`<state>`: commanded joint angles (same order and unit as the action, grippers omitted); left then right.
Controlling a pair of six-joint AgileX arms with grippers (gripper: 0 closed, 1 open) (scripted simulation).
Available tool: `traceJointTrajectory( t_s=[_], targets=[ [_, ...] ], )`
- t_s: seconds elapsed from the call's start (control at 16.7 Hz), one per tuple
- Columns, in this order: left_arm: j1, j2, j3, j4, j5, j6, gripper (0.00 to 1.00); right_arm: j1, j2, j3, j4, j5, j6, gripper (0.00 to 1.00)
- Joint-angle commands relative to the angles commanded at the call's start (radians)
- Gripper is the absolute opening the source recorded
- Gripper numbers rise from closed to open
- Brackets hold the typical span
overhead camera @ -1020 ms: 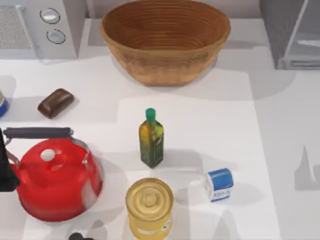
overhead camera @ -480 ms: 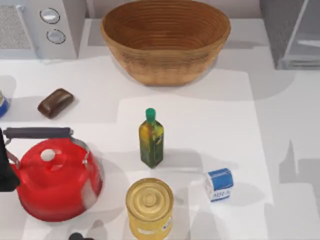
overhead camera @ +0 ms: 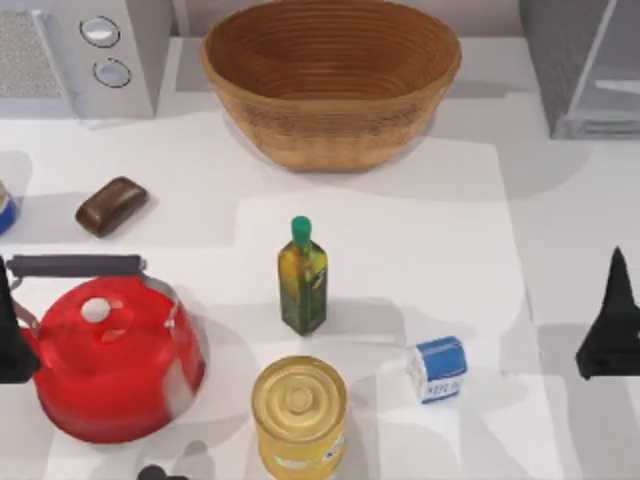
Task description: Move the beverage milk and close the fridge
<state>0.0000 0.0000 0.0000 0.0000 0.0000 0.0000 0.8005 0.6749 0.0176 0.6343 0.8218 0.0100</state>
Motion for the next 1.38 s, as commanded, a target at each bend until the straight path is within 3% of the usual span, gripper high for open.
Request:
traceJointTrajectory(
  t_s=[0.24, 0.72, 1.38],
  targets=[
    [0.0, 0.0, 0.0, 0.0, 0.0, 0.0, 1.0, 0.119, 0.09, 0.006, 0.092, 0.104, 0.008, 1.0],
    [0.0, 0.0, 0.0, 0.0, 0.0, 0.0, 1.0, 0.145, 0.158, 0.011, 0.145, 0.111, 0.027, 1.0],
    [0.0, 0.0, 0.0, 0.0, 0.0, 0.0, 1.0, 0.358, 0.992, 0.093, 0.637, 0.131, 0.213, 1.0]
  ],
)
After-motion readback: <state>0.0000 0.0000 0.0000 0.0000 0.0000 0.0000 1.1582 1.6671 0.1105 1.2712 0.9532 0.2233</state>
